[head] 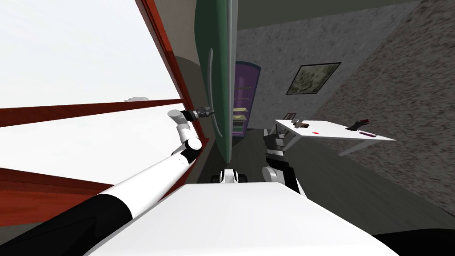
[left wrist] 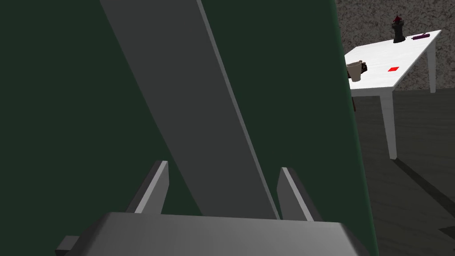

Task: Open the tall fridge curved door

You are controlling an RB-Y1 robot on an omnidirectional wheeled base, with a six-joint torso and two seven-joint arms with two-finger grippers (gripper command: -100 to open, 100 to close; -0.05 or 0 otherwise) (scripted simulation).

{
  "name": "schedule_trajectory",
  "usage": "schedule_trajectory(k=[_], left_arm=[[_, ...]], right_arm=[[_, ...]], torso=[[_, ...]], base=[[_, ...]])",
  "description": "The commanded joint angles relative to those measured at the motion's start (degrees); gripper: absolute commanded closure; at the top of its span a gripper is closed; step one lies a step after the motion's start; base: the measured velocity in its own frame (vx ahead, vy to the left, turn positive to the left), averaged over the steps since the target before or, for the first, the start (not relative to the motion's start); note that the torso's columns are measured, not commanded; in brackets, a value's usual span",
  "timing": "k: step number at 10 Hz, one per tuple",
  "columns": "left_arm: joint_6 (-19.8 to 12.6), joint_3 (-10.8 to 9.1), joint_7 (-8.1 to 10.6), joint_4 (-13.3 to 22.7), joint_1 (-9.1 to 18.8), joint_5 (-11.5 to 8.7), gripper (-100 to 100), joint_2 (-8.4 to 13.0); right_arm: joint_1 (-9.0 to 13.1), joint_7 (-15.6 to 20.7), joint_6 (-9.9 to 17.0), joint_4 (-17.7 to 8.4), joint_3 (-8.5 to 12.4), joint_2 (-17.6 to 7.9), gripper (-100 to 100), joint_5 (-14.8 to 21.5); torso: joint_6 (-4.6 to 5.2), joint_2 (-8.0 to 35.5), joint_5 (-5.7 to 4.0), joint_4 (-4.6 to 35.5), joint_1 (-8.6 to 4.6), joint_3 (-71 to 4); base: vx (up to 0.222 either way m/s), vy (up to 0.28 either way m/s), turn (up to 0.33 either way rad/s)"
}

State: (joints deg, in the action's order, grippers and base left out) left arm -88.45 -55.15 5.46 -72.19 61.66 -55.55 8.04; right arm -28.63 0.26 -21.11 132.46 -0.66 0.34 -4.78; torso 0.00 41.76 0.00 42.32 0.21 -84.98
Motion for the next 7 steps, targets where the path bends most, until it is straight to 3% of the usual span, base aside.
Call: schedule_trajectory(k=[1, 2, 3, 4, 5, 6, 7], left_arm=[[-3.4, -0.77, 0.1, -0.6, 0.6, -1.4, 100, 0.2], [-2.6, -2.52, -0.57, 2.8, -0.7, -0.7, -100, 3.1], [-2.6, -2.52, -0.57, 2.3, -0.7, -0.7, -100, 3.8], [-2.6, -2.52, -0.57, 2.9, -0.7, -0.7, -100, 5.2], [-2.3, -4.58, -1.29, 4.3, -1.6, -0.5, -100, 6.8], [-2.3, -4.58, -1.29, 5.8, -1.6, -0.5, -100, 8.6], [-2.3, -4.58, -1.29, 5.8, -1.6, -0.5, -100, 10.3]], right_arm=[[0.0, 0.0, 0.0, 0.0, 0.0, 0.0, 0, 0.0], [0.0, 0.0, 0.0, 0.0, 0.0, 0.0, 0, 0.0], [0.0, 0.0, 0.0, 0.0, 0.0, 0.0, 0, 0.0], [0.0, 0.0, 0.0, 0.0, 0.0, 0.0, 0, 0.0], [0.0, 0.0, 0.0, 0.0, 0.0, 0.0, 0, 0.0], [0.0, 0.0, 0.0, 0.0, 0.0, 0.0, 0, 0.0], [0.0, 0.0, 0.0, 0.0, 0.0, 0.0, 0, 0.0]], torso=[[0.03, -0.1, -0.05, 0.0, -0.22, -0.1], [0.04, -0.2, -0.09, 0.0, -0.25, -0.1], [0.12, 0.2, -0.12, -0.1, -0.66, 0.1], [0.07, 0.5, -0.23, 0.0, -0.89, 0.4], [0.14, 0.5, -0.24, 0.1, -0.76, 0.4], [0.29, 0.4, -0.14, -0.1, -0.58, 0.3], [0.11, 0.4, -0.04, -0.1, -0.3, 0.3]], base=[[0.033, 0.236, -0.004], [-0.043, 0.104, -0.327], [-0.084, -0.02, -0.339], [-0.055, -0.047, -0.051], [-0.069, -0.048, -0.365], [-0.078, -0.03, -0.362], [-0.041, -0.014, -0.039]])
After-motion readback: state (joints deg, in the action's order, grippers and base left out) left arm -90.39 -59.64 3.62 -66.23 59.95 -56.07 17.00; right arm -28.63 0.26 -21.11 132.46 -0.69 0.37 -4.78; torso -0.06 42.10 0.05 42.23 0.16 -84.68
